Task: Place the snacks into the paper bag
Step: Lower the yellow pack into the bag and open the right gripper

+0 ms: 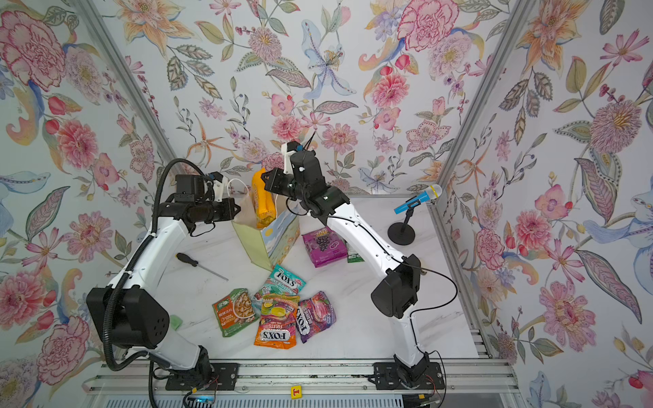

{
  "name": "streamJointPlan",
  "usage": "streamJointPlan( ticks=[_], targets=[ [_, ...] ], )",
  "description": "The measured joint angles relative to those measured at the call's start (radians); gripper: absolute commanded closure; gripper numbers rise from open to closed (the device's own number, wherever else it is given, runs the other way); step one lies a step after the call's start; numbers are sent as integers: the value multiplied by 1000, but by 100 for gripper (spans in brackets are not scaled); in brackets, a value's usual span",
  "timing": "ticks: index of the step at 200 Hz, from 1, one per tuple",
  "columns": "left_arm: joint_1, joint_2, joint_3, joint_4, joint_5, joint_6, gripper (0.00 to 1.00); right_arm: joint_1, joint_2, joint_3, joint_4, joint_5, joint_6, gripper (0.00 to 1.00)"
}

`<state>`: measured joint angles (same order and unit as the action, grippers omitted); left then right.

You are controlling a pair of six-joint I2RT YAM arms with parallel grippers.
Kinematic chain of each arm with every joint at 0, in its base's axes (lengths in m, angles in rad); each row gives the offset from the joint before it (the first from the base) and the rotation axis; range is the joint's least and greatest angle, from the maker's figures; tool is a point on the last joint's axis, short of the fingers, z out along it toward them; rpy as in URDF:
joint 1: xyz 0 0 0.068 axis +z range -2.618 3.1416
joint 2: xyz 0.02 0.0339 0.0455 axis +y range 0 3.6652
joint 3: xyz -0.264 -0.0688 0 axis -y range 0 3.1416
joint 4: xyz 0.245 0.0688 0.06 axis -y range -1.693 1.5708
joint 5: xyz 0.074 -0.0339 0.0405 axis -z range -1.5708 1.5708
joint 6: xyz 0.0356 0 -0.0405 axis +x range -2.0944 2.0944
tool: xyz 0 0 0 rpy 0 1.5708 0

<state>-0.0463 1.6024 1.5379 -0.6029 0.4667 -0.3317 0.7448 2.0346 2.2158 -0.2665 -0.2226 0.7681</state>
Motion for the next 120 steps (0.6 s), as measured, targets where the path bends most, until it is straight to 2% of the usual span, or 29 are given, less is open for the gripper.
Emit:
streamJointPlan(
  ticks=[79,120],
  targets=[
    [0,-8,-13,18,0,-3,100,27,-151,-217,84,121,42,100],
    [0,-8,-16,23,1,-3,100,27,-169,-282,134,153,82,100]
  ],
)
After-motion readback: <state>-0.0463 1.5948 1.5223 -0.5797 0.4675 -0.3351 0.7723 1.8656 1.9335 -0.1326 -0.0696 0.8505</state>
